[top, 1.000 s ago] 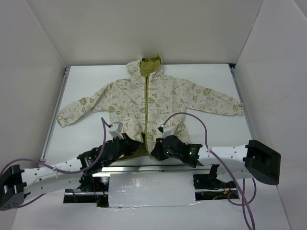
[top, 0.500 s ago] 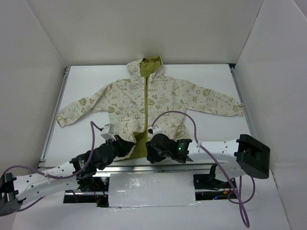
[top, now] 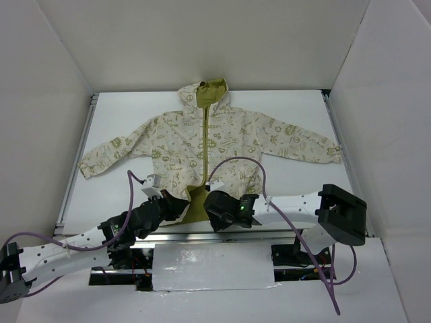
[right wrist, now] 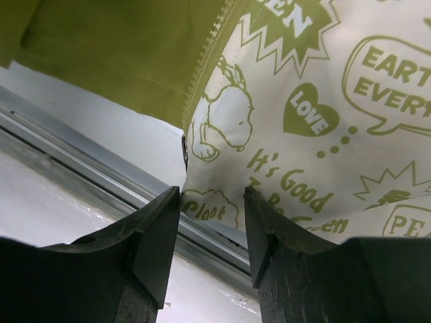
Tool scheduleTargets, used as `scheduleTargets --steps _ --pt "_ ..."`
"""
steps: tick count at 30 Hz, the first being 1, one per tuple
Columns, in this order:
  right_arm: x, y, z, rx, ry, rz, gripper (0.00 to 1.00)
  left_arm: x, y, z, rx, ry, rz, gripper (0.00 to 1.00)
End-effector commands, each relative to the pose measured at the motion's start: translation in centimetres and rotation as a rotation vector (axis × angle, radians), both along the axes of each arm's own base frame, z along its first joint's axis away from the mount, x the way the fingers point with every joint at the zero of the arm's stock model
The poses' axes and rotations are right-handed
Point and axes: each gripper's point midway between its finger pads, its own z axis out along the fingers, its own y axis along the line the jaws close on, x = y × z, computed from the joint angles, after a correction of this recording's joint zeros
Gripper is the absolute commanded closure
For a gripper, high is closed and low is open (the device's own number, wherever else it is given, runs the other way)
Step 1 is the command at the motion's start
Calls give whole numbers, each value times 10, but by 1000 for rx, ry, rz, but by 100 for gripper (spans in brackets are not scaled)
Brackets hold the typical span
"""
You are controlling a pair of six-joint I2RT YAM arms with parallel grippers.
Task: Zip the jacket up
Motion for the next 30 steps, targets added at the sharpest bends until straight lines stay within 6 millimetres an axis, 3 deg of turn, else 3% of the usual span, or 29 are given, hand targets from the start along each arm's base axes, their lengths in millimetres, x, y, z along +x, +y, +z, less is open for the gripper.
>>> scheduleTargets --steps 1,26,28,30 --pt "0 14 11 24 -14 27 50 2 1 3 -20 -11 13 100" --pt "12 28 1 13 -49 14 59 0 -8 -3 0 -3 -33 100" --pt "12 29 -1 11 -49 13 62 0 -9 -4 3 -2 -35 100" --pt "12 29 -2 9 -50 14 74 0 -9 -4 3 -2 -35 100"
